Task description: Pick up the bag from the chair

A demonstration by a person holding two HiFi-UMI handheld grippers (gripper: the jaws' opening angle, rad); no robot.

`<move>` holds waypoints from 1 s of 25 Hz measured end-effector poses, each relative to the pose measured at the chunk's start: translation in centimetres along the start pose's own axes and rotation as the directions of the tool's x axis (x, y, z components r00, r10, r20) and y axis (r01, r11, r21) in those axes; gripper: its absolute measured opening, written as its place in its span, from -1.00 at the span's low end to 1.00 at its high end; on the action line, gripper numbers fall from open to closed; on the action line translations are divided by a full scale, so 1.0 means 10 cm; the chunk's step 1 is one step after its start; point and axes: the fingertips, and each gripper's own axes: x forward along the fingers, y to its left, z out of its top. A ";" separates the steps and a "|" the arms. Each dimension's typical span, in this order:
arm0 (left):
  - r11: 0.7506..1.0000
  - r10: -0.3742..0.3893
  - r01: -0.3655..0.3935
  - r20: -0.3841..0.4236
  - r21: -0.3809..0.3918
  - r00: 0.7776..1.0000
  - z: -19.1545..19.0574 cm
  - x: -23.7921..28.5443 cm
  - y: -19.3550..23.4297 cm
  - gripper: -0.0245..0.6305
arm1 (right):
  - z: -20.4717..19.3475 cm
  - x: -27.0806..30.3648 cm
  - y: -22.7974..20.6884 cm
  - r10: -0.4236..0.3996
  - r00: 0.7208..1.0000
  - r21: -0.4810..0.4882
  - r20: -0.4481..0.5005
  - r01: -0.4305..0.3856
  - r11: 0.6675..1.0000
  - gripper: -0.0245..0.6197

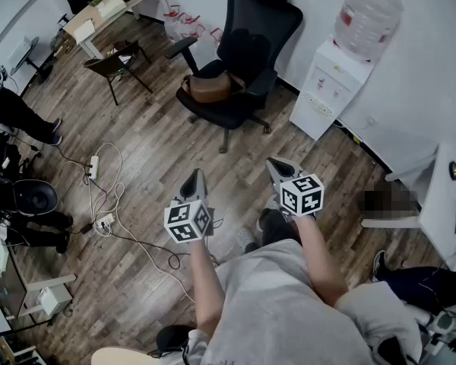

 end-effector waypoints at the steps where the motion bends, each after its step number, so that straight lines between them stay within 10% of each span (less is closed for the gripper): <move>1: 1.000 -0.005 0.005 0.000 0.002 1.000 0.00 0.00 0.00 -0.91 | 0.00 0.01 0.00 -0.001 1.000 -0.002 0.001 0.001 1.000 -0.91; 10: 0.999 0.032 -0.032 0.010 0.013 0.999 0.06 -0.10 0.06 -0.90 | 0.10 -0.04 0.16 0.020 0.999 -0.082 0.026 -0.018 0.996 -0.89; 25: 0.996 -0.069 0.070 0.017 -0.058 0.997 0.11 0.24 0.15 -0.43 | 0.18 0.46 0.22 0.150 0.989 -0.116 -0.017 -0.151 0.982 -0.18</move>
